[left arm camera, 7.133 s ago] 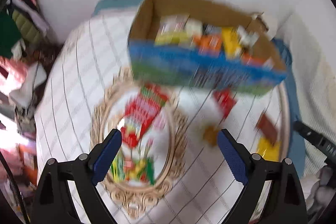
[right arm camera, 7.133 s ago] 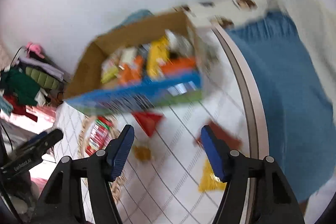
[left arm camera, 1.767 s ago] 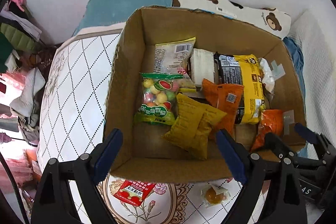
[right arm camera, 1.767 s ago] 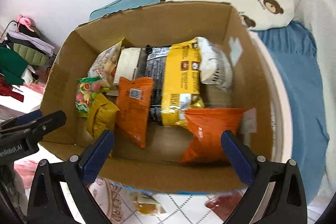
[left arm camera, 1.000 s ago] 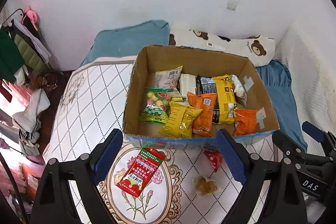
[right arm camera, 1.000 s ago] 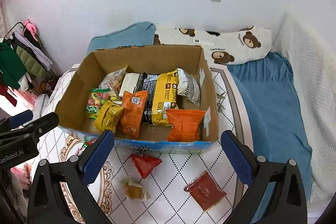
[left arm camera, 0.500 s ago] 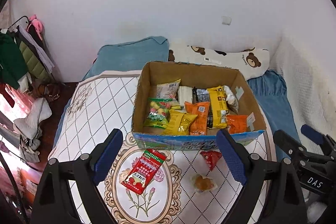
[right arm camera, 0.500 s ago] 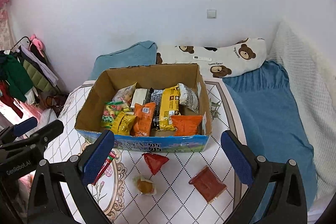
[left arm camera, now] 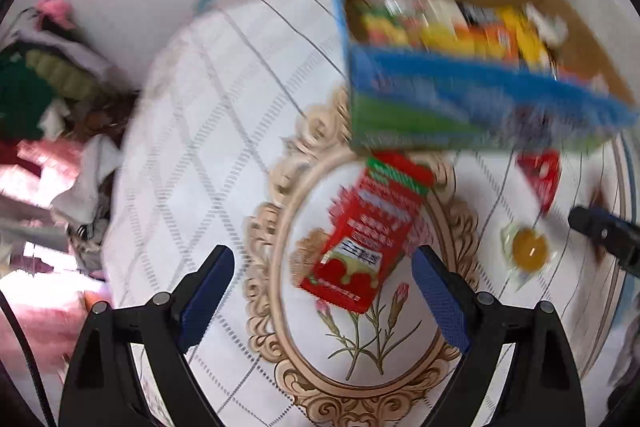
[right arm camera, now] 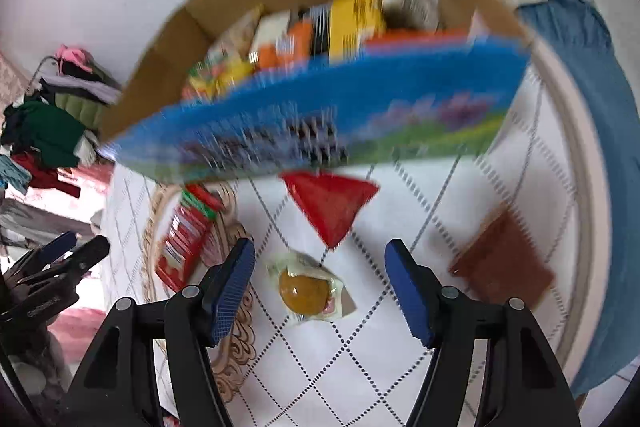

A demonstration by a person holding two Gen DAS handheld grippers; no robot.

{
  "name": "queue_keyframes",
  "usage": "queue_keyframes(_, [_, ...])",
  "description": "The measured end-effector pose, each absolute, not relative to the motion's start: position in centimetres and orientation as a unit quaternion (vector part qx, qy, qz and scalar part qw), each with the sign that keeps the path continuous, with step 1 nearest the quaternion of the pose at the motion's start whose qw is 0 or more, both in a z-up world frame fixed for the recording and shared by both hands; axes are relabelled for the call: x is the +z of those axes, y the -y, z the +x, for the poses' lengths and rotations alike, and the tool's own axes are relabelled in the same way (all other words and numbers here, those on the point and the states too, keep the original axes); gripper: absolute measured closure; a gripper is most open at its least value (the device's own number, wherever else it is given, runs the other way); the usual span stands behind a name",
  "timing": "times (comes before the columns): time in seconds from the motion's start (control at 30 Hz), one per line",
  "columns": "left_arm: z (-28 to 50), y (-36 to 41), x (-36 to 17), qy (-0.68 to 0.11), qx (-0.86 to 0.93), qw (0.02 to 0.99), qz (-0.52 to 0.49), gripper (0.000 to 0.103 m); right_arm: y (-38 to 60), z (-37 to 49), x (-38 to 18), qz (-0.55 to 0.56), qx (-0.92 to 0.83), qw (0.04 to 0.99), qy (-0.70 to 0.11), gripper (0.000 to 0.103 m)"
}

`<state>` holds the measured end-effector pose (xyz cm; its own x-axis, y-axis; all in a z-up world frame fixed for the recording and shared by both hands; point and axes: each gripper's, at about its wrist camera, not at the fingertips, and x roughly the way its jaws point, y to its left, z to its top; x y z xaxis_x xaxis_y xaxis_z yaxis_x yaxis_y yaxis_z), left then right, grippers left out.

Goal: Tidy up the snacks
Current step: 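Grasp the red sauce packet with the left tool while the right tool grasps the egg-yolk packet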

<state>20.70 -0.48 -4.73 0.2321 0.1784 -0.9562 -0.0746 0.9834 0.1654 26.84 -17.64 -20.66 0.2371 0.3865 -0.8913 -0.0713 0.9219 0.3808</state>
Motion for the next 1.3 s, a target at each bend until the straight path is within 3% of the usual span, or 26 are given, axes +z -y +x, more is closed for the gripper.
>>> queue_keyframes(0.2, [23.4, 3.2, -10.4, -0.663, 0.010, 0.740, 0.117, 0.014, 15.2, 26.4, -23.4, 0.111, 0.158, 0.755, -0.626, 0.032])
queue_keyframes(0.27, [23.6, 3.6, -11.9, -0.677, 0.006, 0.726, 0.116, 0.045, 14.3, 26.3, -23.9, 0.087, 0.155, 0.757, -0.629, 0.032])
queue_keyframes(0.3, [23.5, 3.7, -12.3, -0.682, 0.007, 0.723, 0.110, 0.049, 13.9, 26.4, -24.2, 0.076, 0.155, 0.757, -0.631, 0.032])
queue_keyframes(0.4, [22.2, 3.5, -12.2, -0.680, 0.023, 0.729, 0.072, 0.050, 12.5, 26.3, -25.4, 0.034, 0.155, 0.759, -0.631, 0.035])
queue_keyframes(0.47, [20.5, 2.6, -12.4, -0.693, 0.035, 0.720, -0.001, 0.050, 11.6, 25.8, -25.7, -0.005, 0.155, 0.766, -0.624, 0.048])
queue_keyframes(0.7, [14.5, 1.6, -13.8, -0.721, 0.038, 0.671, -0.171, 0.049, 11.3, 21.4, -26.0, -0.048, 0.188, 0.749, -0.634, 0.049])
queue_keyframes(0.97, [15.1, 4.5, -14.7, -0.712, 0.049, 0.695, -0.083, 0.046, 11.8, 19.1, -28.3, -0.052, 0.191, 0.730, -0.655, 0.048])
queue_keyframes(1.03, [14.9, 5.4, -14.2, -0.705, 0.047, 0.705, -0.067, 0.056, 11.8, 19.1, -28.9, -0.055, 0.188, 0.731, -0.653, 0.048])
queue_keyframes(1.17, [14.6, 7.0, -12.3, -0.698, 0.036, 0.712, -0.075, 0.061, 11.9, 18.4, -28.3, -0.054, 0.188, 0.744, -0.640, 0.049])
queue_keyframes(1.3, [15.1, 7.9, -8.8, -0.679, 0.018, 0.729, -0.085, 0.061, 12.6, 17.9, -26.8, -0.021, 0.198, 0.749, -0.632, 0.060])
